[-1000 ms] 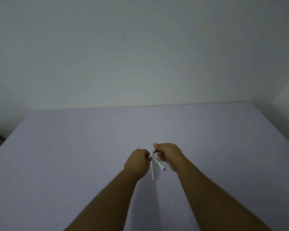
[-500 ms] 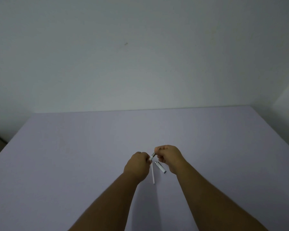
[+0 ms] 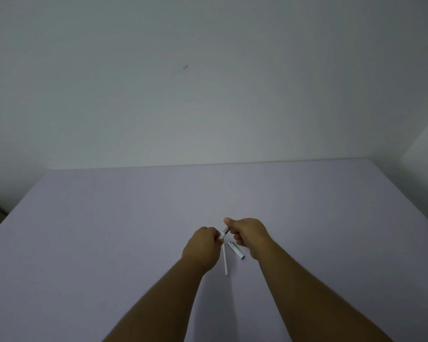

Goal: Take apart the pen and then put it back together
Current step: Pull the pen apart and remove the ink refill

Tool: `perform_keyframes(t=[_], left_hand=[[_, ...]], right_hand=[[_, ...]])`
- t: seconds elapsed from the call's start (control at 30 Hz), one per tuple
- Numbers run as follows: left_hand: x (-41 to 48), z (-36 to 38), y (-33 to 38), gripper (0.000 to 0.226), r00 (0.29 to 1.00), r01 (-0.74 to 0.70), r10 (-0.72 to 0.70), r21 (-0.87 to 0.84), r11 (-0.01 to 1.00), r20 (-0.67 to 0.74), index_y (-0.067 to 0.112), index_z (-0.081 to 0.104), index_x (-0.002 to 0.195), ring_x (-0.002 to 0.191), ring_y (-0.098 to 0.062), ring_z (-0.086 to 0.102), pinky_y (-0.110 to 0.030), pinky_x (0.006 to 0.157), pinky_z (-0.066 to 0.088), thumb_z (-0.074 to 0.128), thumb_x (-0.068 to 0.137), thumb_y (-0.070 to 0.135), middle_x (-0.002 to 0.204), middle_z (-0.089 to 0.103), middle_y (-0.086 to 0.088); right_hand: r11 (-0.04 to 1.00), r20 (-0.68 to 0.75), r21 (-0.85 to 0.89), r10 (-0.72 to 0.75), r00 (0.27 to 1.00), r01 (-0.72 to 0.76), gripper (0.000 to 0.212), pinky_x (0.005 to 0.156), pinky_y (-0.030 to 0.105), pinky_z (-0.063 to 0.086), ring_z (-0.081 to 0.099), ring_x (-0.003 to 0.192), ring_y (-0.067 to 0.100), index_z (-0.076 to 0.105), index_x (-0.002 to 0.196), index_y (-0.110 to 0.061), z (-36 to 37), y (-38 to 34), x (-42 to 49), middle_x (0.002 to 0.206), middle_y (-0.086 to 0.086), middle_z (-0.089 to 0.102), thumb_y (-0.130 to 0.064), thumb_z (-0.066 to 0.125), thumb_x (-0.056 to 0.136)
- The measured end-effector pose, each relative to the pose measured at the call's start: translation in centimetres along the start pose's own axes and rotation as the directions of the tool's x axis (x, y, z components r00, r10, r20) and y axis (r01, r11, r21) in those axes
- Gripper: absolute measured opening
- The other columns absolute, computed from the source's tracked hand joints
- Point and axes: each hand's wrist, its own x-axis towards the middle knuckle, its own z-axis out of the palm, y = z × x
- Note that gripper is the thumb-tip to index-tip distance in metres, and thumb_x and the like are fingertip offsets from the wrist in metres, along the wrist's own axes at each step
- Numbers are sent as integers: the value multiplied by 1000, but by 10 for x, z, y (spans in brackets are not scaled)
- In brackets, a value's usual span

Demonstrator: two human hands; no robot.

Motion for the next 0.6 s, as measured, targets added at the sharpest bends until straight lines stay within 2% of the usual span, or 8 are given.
perform_keyframes(t=[0.07,0.13,0.2,0.3,0.4,0.47,0.53,0.6], left_hand=[[0,0,0,22,1000,0,0,6,1000,5,12,64,101,85,-21,58,-27,69,44,47,94,25,103,61,-7],[1,-1,-1,21,1000,4,-4,14,1000,12,12,64,100,85,-22,59,-28,69,45,48,94,23,102,61,-8],[2,-2,-1,19,1000,6,-6,21,1000,8,12,64,98,83,-21,58,-27,69,44,48,93,22,101,61,-8],[3,-2,-2,18,1000,-2,2,26,1000,-6,12,64,97,76,-17,52,-25,67,42,49,93,21,100,62,-8],[4,-2,-1,18,1000,-6,6,23,1000,-10,11,64,97,75,-16,50,-26,67,42,49,93,21,100,61,-8],[5,-2,-1,19,1000,-4,4,20,1000,-11,11,64,98,75,-16,50,-25,67,42,49,93,21,100,62,-8],[6,-2,-1,20,1000,-5,5,18,1000,-11,11,64,99,75,-16,50,-25,67,41,49,93,22,100,62,-8],[7,-2,-2,20,1000,-6,6,15,1000,-10,11,64,98,75,-16,51,-25,67,41,49,93,23,99,62,-8]], right_hand=[[1000,21,15,-28,999,27,13,72,31,52,53,61,16,66,74,-7,0,1,0,69,7,60,-16,67,83],[998,33,45,-33,999,32,11,72,30,52,53,61,17,70,87,-1,1,-1,2,71,10,60,-5,60,85],[999,28,25,-23,999,22,17,78,33,53,55,67,19,69,95,1,2,-3,2,78,11,62,-9,60,85],[997,10,-52,-49,999,50,25,82,36,54,54,65,16,68,87,-3,3,0,3,75,5,63,-27,67,83],[997,26,-21,-77,997,78,12,76,33,54,54,63,15,70,89,-4,2,1,4,72,6,61,-12,64,84],[997,48,39,-65,997,63,12,72,28,54,55,64,15,69,93,-5,2,-2,4,75,8,63,-4,61,83],[998,49,48,-52,997,50,9,75,30,53,55,65,14,68,88,-6,2,-3,3,74,6,62,-12,64,84],[998,37,-1,-56,998,57,18,77,33,53,54,64,15,68,84,-5,1,-2,3,71,4,61,-23,67,83]])
